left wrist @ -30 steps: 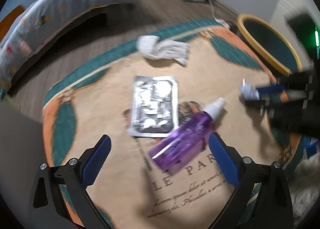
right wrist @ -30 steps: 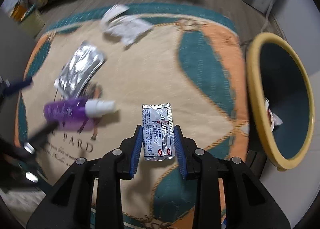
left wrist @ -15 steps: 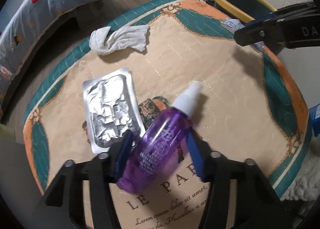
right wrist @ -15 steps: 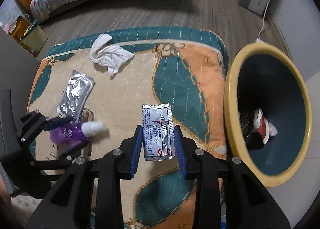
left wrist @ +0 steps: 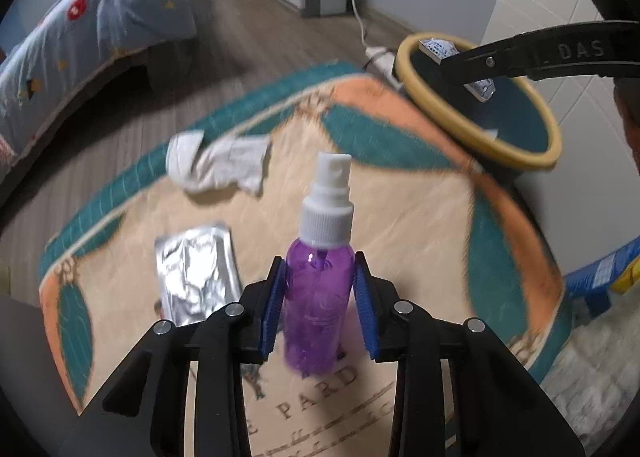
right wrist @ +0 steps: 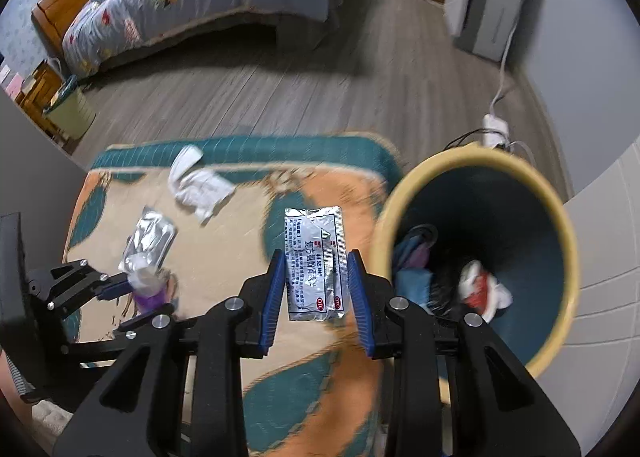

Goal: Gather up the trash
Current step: 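Drop the medicine strip into the wastebasket with the right tool while the left tool drops the bottle, then move both open tools back over the blister pack and tissue, then grasp the silver blister pack with the left tool while the right tool grasps the white tissue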

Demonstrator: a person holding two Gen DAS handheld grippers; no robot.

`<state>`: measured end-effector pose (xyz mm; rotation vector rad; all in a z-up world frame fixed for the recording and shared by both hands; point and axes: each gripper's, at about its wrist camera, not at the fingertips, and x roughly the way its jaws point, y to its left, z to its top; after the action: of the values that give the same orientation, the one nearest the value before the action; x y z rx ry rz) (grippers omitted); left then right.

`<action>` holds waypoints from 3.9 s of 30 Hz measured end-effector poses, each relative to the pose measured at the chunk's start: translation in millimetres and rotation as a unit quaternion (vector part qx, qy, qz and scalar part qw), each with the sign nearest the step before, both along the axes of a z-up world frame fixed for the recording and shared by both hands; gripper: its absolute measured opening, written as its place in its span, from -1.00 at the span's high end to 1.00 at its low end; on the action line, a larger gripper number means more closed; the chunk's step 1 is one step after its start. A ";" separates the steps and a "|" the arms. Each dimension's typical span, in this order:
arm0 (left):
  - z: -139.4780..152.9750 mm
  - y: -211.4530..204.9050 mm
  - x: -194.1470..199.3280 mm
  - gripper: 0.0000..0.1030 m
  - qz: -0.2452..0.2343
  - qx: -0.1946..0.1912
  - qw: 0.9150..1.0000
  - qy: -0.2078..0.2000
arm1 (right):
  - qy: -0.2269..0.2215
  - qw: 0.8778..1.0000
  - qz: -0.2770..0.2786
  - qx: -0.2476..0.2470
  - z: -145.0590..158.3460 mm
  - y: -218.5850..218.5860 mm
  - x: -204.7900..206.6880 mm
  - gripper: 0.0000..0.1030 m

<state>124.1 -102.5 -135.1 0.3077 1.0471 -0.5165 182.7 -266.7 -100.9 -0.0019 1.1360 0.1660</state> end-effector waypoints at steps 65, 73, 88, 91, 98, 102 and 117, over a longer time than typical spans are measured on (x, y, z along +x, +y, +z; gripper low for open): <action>48.6 93.8 0.0 -0.90 0.195 0.052 0.976 -0.078 | -0.046 0.997 -0.054 -0.021 27.6 -5.0 9.0 -0.89; 9.2 102.3 0.0 -0.90 0.194 0.043 0.980 -0.019 | -0.029 0.998 -0.006 -0.052 -6.4 52.2 13.4 -0.89; -56.9 75.6 31.9 -0.90 0.155 0.054 0.986 0.032 | -0.024 0.992 0.091 -0.080 -64.2 110.1 52.7 -0.66; -60.7 76.9 40.3 -0.90 0.150 0.048 0.987 0.037 | -0.024 0.991 0.103 -0.082 -70.3 114.5 59.8 -0.63; -57.5 89.8 49.7 -0.49 0.137 0.027 0.990 0.030 | -0.017 0.992 0.112 -0.059 -83.7 130.7 77.0 -0.61; -56.7 108.1 56.2 -0.34 0.160 0.022 0.986 0.030 | -0.013 0.991 0.127 -0.049 -90.1 147.9 79.8 -0.61; -55.4 120.3 59.5 -0.33 0.170 0.020 0.985 0.033 | 0.012 0.987 0.146 -0.059 -106.3 167.4 83.7 0.85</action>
<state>183.6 17.8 -190.6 0.1427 1.1485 -0.1983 266.5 -99.2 -207.2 -0.2740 1.1643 0.3593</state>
